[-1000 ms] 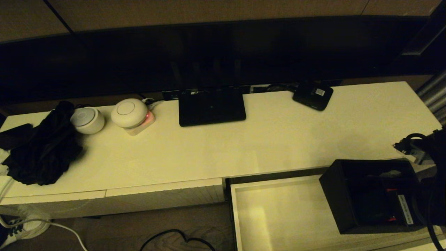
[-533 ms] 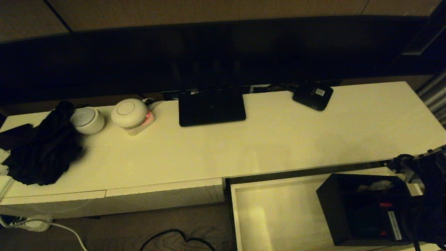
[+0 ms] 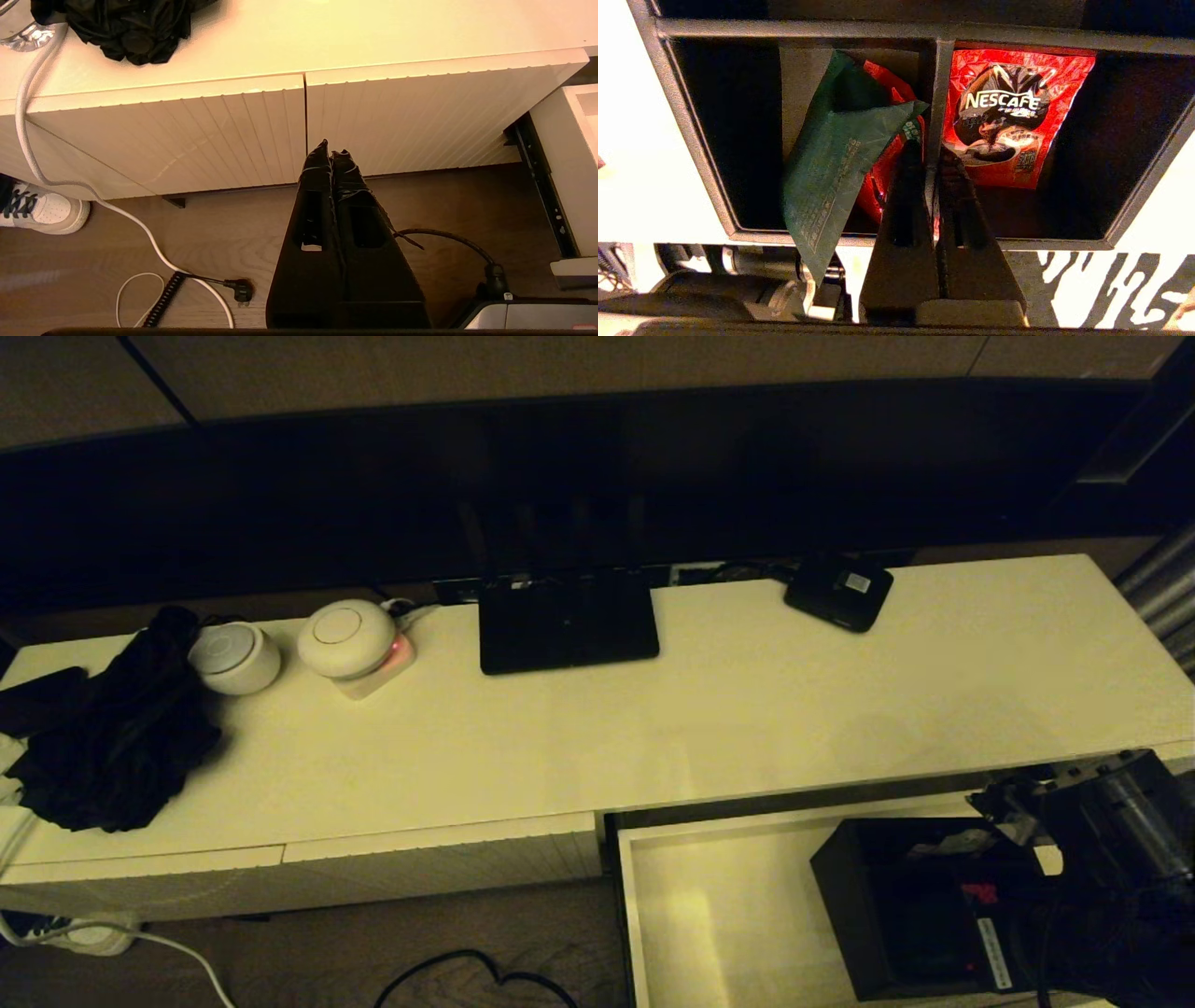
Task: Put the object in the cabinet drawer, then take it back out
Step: Put the storage box in the drawer
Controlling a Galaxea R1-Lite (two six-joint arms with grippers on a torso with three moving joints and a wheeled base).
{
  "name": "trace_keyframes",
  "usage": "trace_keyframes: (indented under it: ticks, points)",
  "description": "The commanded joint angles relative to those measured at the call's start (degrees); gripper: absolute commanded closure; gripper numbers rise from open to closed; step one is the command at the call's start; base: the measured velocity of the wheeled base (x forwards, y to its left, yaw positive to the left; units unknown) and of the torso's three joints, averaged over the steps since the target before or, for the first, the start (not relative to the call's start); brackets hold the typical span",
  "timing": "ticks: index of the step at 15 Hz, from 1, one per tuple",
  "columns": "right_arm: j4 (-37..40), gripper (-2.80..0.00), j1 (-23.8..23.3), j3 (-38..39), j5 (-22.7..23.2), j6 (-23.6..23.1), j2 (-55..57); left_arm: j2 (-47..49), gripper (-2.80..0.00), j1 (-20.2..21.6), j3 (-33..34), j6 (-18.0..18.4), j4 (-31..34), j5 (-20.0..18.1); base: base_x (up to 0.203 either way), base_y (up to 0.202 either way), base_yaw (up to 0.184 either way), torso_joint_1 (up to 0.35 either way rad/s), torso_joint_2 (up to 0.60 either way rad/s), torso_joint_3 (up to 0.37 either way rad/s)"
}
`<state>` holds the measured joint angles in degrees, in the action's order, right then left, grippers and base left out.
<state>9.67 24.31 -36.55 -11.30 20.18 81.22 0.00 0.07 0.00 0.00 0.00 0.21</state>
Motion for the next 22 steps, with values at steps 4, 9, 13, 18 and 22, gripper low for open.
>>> trace_keyframes:
  ticks: [4,9,13,18,22]
  points:
    - [-1.17,0.0,0.13,-0.61,-0.3,-2.85,3.61,0.0,0.0,0.01,0.18,0.0,0.0,0.06,0.0,0.0,0.0,0.0,0.0,0.0]
    - [-3.96,0.0,-0.03,1.4,-0.42,-6.97,4.75,0.0,0.0,0.01,0.18,0.0,0.0,-0.01,0.0,0.0,0.0,0.0,0.0,0.0]
    - [-7.56,0.0,-0.4,4.27,-0.73,-7.07,6.38,0.0,0.0,0.01,0.18,0.0,0.0,-0.02,0.0,0.0,0.0,0.0,0.0,0.0]
    - [-11.08,0.0,-2.17,4.47,-1.27,-6.83,9.51,0.0,0.0,0.01,0.18,0.0,0.0,0.06,0.0,0.0,0.0,0.0,0.0,0.0]
    - [-15.89,0.0,-3.53,5.54,-1.37,-6.73,13.52,0.0,0.0,0.01,0.18,0.0,0.0,0.06,0.0,0.0,0.0,0.0,0.0,0.0]
